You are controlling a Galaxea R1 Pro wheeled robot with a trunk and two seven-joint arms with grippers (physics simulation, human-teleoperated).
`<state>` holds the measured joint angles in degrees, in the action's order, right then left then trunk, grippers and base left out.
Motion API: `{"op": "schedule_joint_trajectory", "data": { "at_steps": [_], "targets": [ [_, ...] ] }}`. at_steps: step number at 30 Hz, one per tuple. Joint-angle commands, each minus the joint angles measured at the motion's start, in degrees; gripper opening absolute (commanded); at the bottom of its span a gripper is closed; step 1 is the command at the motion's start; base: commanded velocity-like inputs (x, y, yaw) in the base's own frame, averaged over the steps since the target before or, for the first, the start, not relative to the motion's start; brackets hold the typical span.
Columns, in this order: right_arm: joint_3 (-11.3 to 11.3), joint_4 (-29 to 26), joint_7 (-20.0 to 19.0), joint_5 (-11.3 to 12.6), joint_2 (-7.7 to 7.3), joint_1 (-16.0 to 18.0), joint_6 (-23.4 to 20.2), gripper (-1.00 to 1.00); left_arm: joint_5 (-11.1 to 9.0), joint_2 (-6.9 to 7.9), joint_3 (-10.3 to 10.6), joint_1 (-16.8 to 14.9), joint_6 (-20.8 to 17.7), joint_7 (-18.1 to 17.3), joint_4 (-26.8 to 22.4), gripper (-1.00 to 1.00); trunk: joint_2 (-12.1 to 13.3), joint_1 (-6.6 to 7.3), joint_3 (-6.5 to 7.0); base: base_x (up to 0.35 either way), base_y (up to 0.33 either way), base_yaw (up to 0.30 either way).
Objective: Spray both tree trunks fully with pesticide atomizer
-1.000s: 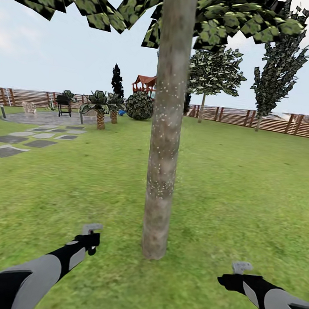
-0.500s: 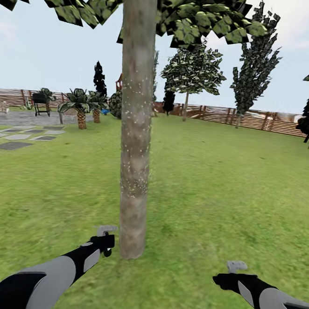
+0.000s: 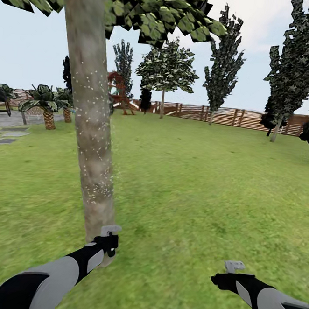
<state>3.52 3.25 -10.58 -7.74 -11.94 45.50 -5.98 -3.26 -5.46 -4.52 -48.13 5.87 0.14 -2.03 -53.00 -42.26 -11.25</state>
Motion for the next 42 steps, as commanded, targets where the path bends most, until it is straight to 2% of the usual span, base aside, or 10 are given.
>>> {"op": "schedule_joint_trajectory", "data": {
  "at_steps": [1,17,25,33,42],
  "targets": [
    [0.0,0.0,0.0,0.0,0.26,0.0,0.0,1.0,0.0,-0.03,0.0,0.0,0.0,0.0,0.0,-1.0,0.0,0.0,0.0,0.287,-0.233,-0.215],
    [0.0,0.0,0.0,-0.1,2.26,-0.9,0.1,1.0,-0.1,-0.08,0.1,0.0,-0.3,0.0,-0.3,-1.0,0.0,0.0,0.0,0.329,-0.13,-0.032],
    [0.0,0.0,0.0,-0.1,2.36,-1.2,0.1,1.0,-0.1,-0.29,0.1,0.0,-0.3,0.0,-0.3,-1.0,0.0,0.0,0.0,0.35,0.0,-0.206],
    [0.0,0.0,0.0,-0.1,2.44,-1.2,0.1,1.0,-0.1,-0.48,0.1,0.0,-0.3,0.0,-0.3,-1.0,0.0,0.0,0.0,0.35,0.0,-0.073],
    [0.0,0.0,0.0,-0.1,2.45,-1.3,0.1,1.0,-0.1,-0.7,0.1,0.0,-0.3,0.0,-0.2,-1.0,0.0,0.0,0.0,0.35,-0.026,-0.281]
  ]
}}
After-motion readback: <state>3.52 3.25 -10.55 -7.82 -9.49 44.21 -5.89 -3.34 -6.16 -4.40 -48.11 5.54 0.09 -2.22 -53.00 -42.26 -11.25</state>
